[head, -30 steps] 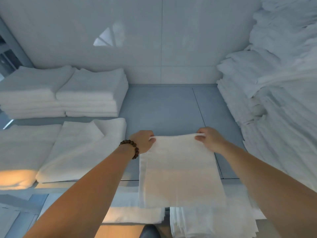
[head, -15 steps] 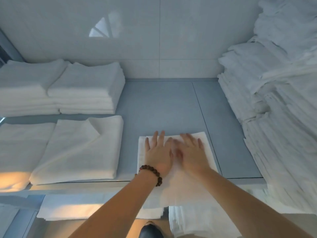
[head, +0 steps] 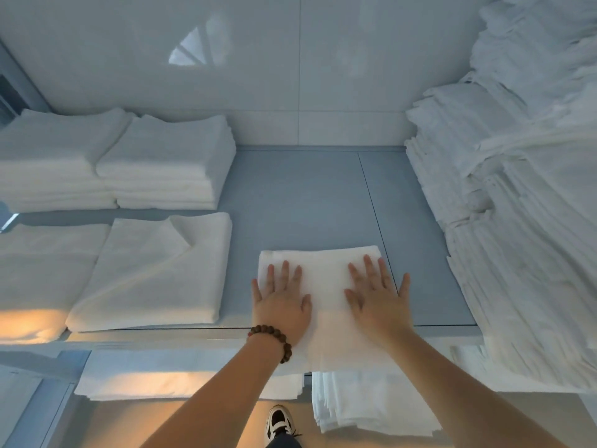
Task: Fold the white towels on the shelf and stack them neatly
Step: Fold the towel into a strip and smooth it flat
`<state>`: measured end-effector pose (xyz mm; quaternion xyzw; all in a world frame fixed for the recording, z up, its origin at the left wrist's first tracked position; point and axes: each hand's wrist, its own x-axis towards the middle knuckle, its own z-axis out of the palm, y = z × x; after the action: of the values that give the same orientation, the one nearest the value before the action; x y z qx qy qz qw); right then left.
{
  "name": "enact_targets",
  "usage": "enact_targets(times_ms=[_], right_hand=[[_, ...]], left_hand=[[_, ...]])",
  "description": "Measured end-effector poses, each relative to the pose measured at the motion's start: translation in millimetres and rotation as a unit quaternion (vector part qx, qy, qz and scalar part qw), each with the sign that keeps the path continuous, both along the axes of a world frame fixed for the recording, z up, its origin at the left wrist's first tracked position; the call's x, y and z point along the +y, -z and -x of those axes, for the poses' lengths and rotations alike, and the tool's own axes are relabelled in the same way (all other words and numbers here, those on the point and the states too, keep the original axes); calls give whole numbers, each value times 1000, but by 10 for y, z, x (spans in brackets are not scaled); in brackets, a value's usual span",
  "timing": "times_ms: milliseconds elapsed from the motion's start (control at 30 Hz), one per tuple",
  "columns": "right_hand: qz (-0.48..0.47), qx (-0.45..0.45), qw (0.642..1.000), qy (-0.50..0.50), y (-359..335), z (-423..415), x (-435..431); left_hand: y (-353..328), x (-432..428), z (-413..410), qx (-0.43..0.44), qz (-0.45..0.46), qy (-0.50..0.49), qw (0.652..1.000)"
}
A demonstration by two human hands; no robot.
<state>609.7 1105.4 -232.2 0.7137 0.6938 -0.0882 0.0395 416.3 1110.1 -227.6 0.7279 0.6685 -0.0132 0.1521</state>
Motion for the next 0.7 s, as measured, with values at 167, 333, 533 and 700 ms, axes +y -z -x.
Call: enact_targets(times_ms=[167, 333, 533, 700], right_hand=[[18, 8, 1000, -8, 165, 247, -35], [19, 18, 1000, -6, 205, 327, 308], [33, 22, 999, 1, 172, 439, 817], [88, 23, 996, -4, -6, 454, 1150]], left_hand=[[218, -25, -93, 9, -8, 9, 1000], [230, 306, -35, 3, -19, 20, 1000], [220, 851, 76, 10, -7, 36, 999], [36, 1162, 59, 39, 45, 40, 997]])
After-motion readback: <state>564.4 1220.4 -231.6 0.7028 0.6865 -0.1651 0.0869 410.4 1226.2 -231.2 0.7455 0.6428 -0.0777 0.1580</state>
